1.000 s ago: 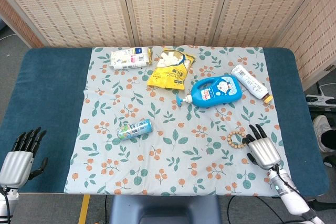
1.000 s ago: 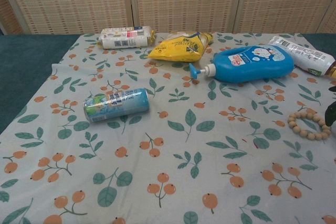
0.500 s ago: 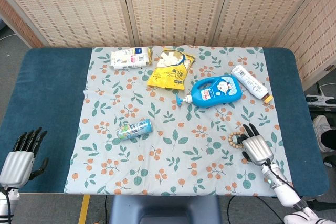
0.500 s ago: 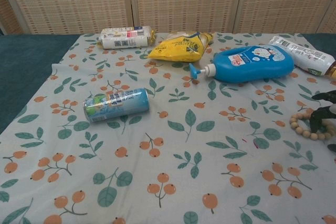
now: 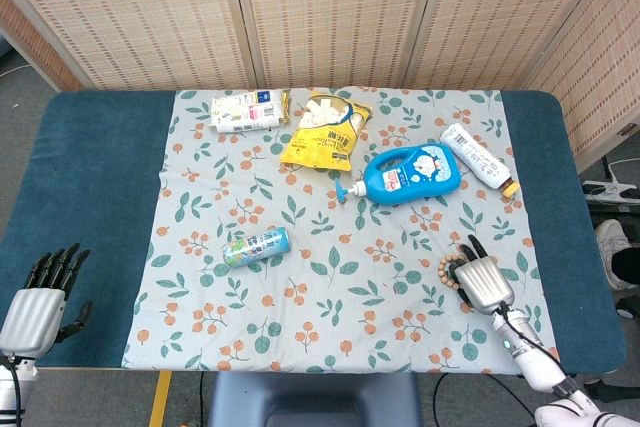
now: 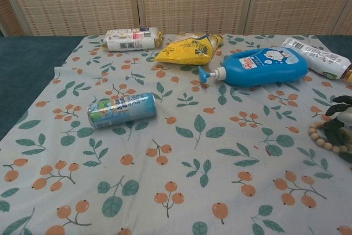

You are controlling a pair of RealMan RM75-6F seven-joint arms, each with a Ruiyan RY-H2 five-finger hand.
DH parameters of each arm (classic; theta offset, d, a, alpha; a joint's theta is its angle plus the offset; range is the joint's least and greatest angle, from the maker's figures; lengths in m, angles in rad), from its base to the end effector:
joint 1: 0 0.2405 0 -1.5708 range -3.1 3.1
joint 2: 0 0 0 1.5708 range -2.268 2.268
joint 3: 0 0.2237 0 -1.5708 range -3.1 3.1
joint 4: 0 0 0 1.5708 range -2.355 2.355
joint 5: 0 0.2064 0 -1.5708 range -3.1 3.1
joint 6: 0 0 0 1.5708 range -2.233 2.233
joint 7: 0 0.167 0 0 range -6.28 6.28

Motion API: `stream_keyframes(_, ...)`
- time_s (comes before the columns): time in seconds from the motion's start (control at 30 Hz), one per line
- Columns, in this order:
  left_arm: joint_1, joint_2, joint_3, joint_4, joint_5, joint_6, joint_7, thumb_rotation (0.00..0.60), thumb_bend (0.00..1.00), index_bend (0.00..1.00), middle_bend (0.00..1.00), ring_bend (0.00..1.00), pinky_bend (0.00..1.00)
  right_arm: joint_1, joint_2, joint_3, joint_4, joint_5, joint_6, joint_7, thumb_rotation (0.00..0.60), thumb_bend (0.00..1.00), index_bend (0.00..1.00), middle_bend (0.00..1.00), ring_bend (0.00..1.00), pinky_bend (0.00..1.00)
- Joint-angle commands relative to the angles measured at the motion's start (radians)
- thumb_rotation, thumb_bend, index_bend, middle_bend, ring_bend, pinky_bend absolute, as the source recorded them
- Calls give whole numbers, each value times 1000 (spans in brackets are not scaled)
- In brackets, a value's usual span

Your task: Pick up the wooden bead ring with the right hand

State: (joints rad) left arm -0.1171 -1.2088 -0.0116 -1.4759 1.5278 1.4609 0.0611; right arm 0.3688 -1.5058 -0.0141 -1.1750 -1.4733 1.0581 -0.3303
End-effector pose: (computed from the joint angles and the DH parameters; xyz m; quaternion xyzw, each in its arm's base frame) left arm -0.2922 0.2040 0.1230 -0.6383 -0.3564 -0.3528 0.5841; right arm -0.2889 -0.2630 0.0011 0.7909 -0.2852 0.2033 0.5017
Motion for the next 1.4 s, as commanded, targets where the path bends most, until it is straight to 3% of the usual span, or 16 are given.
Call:
stream_keyframes(0.03,1,0,-1,-3,-1,1,2,600,454,0,0,0,89,2,5,5,-17,4,4,7,600,519,740,576,216,0)
stream_keyframes(0.17,2,2,0,-6,2,6,2,600,455,0,0,0,90,-1,25,26,-78,16,16,157,600,718,794,622,274,17)
stream_keyframes(0.47,4,2,1,-10,9,11,3,600,455,0,0,0,90,19,177,92,-337,108,-140,841,600,741,821,661,324,64)
stream_keyframes(0.6,3,1,3,-9,10,8,4,600,454,0,0,0,90,45,272,144,-462,148,-312,1321,600,741,821,661,324,69)
stream_keyframes(0.67,2,0,4,-9,11,5,5,600,454,0,0,0,90,61,318,188,-515,145,-434,1678,600,741,818,661,324,69)
stream_keyframes(0.7,2,-1,4,-9,12,5,6,600,454,0,0,0,90,67,332,208,-520,112,-485,1858,600,741,815,661,324,70)
stream_keyframes(0.77,2,-2,4,-10,12,5,8,600,455,0,0,0,90,70,334,215,-506,20,-503,2066,600,741,800,661,324,71)
stream_keyframes(0.83,2,-2,4,-10,12,5,9,600,455,0,0,0,90,73,321,182,-468,-117,-447,2257,600,741,778,661,324,73)
stream_keyframes(0.93,2,-2,4,-10,9,3,10,600,455,0,0,0,90,96,295,91,-374,-298,-306,2479,600,741,705,661,315,74)
stream_keyframes(1.0,2,-1,4,-9,9,3,9,600,456,0,0,0,90,115,277,42,-310,-371,-219,2567,585,741,614,654,298,73)
stream_keyframes(1.13,1,-1,3,-9,7,0,5,600,456,0,0,0,90,145,242,-36,-193,-441,-84,2628,477,741,427,606,256,73)
stream_keyframes(1.27,0,0,3,-9,7,-2,2,600,455,0,0,0,90,162,227,-81,-150,-447,-33,2576,350,726,299,569,222,73)
stream_keyframes(1.4,0,1,3,-9,6,-2,0,600,455,0,0,0,90,177,225,-105,-154,-418,-48,2438,256,608,228,540,198,73)
